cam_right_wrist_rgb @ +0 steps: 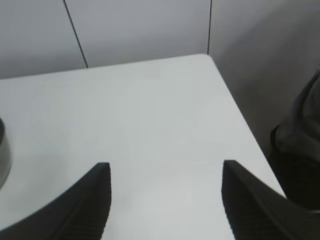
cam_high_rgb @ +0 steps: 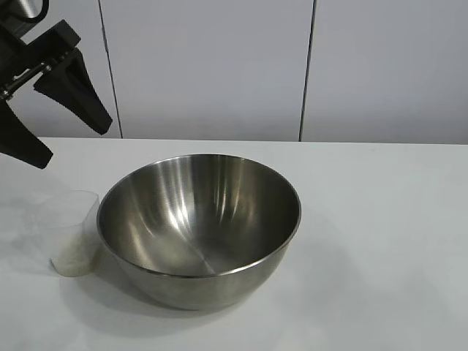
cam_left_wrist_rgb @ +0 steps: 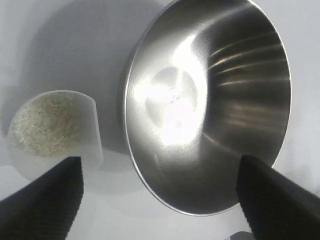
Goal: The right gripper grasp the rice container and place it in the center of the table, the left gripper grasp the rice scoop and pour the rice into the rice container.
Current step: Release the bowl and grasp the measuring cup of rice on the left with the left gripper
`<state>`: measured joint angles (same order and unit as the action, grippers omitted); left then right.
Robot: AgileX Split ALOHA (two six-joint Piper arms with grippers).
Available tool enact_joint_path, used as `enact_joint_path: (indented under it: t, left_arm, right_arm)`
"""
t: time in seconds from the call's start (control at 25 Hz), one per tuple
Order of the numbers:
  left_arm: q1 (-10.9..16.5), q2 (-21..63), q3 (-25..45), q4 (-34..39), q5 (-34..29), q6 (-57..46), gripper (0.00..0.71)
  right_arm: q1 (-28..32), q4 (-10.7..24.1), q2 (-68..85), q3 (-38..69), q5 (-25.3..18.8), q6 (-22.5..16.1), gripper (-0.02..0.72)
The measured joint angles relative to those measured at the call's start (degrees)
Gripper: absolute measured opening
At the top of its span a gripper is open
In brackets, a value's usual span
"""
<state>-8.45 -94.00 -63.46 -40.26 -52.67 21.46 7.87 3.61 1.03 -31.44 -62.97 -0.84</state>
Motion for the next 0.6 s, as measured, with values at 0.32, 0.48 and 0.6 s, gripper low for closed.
enact_joint_path:
  t: [0.32,0.48,0.6]
  left_arm:
    - [0.0,0.0,0.0,0.0,0.0,0.0,0.603]
    - [0.0,0.0,0.0,0.0,0.0,0.0,0.603]
    - [0.0,0.0,0.0,0.0,0.0,0.0,0.603]
  right_arm:
    - [-8.3,1.73,0.0,4.67,0.79,-2.26,0.442]
    - [-12.26,2.54,0.0,4.67,0.86,-3.64,0.442]
    - [-12.67,2.78,0.0,4.67,0.86,-3.75,0.442]
